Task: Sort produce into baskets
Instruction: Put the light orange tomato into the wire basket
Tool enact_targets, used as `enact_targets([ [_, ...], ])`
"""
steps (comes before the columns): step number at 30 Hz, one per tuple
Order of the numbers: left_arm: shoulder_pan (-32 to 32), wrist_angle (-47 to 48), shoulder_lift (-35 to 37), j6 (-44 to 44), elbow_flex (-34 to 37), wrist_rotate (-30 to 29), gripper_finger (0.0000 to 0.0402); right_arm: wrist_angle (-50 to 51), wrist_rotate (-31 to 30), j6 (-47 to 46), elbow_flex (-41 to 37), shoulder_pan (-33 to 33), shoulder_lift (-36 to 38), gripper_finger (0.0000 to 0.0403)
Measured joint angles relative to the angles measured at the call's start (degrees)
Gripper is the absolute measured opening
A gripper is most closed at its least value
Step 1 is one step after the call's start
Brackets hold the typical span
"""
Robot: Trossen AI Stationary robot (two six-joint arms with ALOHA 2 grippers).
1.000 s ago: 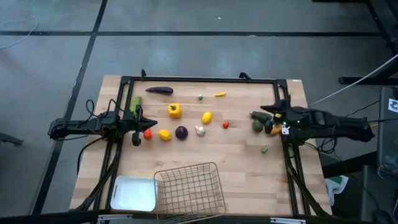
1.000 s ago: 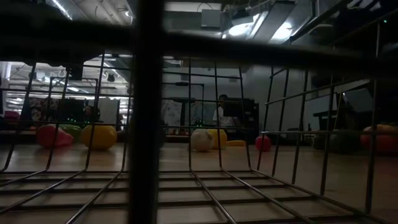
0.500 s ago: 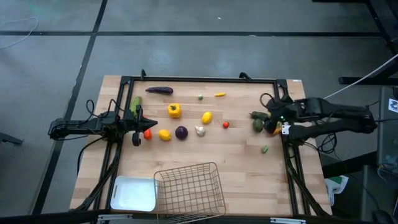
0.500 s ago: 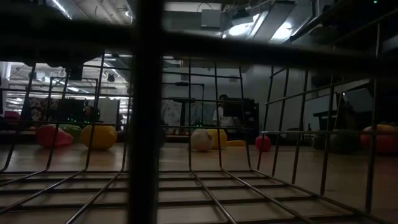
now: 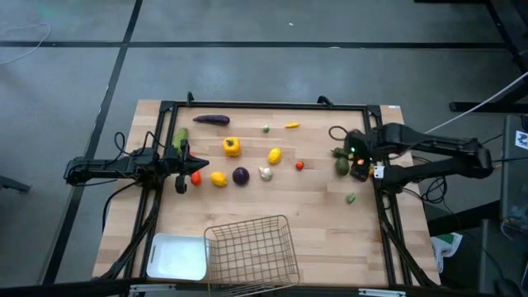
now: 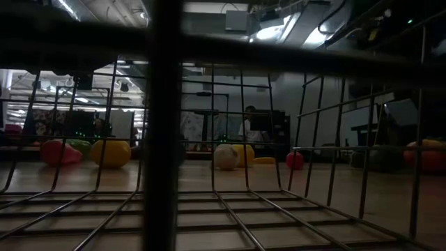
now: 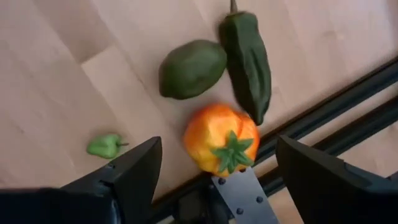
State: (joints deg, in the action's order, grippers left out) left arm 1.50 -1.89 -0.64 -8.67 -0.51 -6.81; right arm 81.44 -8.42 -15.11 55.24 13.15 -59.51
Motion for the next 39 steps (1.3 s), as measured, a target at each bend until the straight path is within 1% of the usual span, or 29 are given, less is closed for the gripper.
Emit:
enact_targets([
  [4,0.00,0.00,0.00,0.02,0.00,0.00,0.0005,-0.09,2.09,3.34,0.00,5.44,-2.36,0.0312],
  [9,0.00,0.00,0.01,-0.18,0.00,0.01,0.0005,-0.14,3.58,3.43,0.00,10.08,-4.38,0.0312],
  [14,0.00,0.00,0.01,0.00,0.00,0.02,0.0005,1.09,3.01,4.00,-0.25,12.90,-4.98,0.0312],
  [19,0.00,0.00,0.00,-0.05,0.00,0.02,0.0005,0.58,4.03,5.76,-1.21,15.85,-4.98,0.0312],
  [27,0.00,-0.02,0.01,-0.07,0.00,0.02,0.0005,0.30,11.69,11.49,-3.86,20.99,-4.98,0.0312],
  [34,0.00,-0.02,0.01,-0.24,-0.01,0.02,0.0005,-0.83,12.06,15.05,-4.02,23.54,-4.98,0.0312],
  [36,0.00,0.00,0.00,-0.26,0.00,0.03,0.0005,-0.95,12.08,16.37,-4.02,24.17,-4.98,0.0317],
  [39,0.00,0.00,0.01,-0.26,0.00,0.02,0.0005,-1.25,11.54,17.43,-4.02,24.42,-4.98,0.0341],
])
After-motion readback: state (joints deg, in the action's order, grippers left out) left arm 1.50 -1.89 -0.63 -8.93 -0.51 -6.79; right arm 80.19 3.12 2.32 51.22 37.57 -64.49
